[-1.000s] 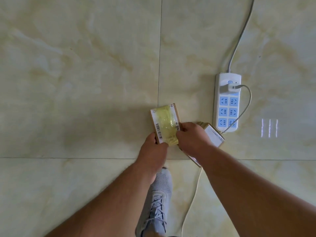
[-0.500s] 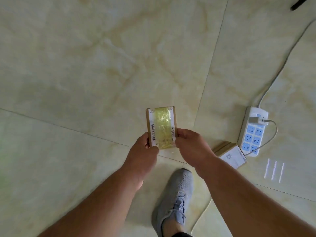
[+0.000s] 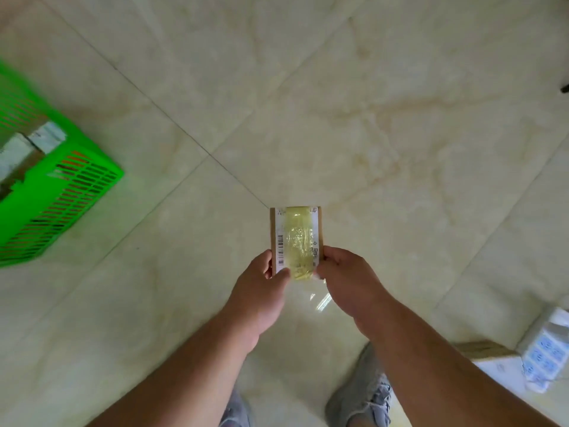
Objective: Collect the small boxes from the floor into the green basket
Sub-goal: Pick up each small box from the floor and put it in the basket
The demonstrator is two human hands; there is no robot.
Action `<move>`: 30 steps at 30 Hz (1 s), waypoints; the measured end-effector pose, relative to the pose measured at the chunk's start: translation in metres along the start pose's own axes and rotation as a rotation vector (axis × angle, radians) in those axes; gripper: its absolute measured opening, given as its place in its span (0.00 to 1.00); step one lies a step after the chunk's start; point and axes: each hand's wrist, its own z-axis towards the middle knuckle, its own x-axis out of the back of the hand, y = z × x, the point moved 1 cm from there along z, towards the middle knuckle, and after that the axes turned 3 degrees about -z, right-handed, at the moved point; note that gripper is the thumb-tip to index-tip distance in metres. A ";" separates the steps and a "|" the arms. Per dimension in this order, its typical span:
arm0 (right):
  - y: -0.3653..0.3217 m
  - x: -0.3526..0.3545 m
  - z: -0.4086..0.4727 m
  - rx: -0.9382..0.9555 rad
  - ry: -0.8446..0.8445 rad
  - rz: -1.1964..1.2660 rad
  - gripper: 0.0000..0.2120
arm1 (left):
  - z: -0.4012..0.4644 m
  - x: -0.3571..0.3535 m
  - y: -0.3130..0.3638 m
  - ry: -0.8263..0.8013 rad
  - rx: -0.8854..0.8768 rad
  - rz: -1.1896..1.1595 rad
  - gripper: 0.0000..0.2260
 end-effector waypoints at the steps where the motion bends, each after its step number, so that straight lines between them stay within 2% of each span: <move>1: -0.013 -0.014 -0.004 0.019 -0.017 -0.025 0.13 | -0.005 0.017 -0.004 0.027 0.004 -0.025 0.13; 7: -0.072 -0.086 -0.031 0.108 -0.129 -0.157 0.15 | -0.035 0.103 -0.021 0.140 0.039 -0.107 0.12; 13: -0.139 -0.159 -0.065 0.172 -0.219 -0.310 0.18 | -0.067 0.185 -0.042 0.223 0.065 -0.248 0.16; 20: -0.217 -0.240 -0.110 0.251 -0.293 -0.413 0.19 | -0.108 0.282 -0.057 0.292 0.075 -0.480 0.16; 30: -0.287 -0.324 -0.114 0.302 -0.335 -0.435 0.18 | -0.118 0.390 -0.059 0.399 0.038 -0.517 0.17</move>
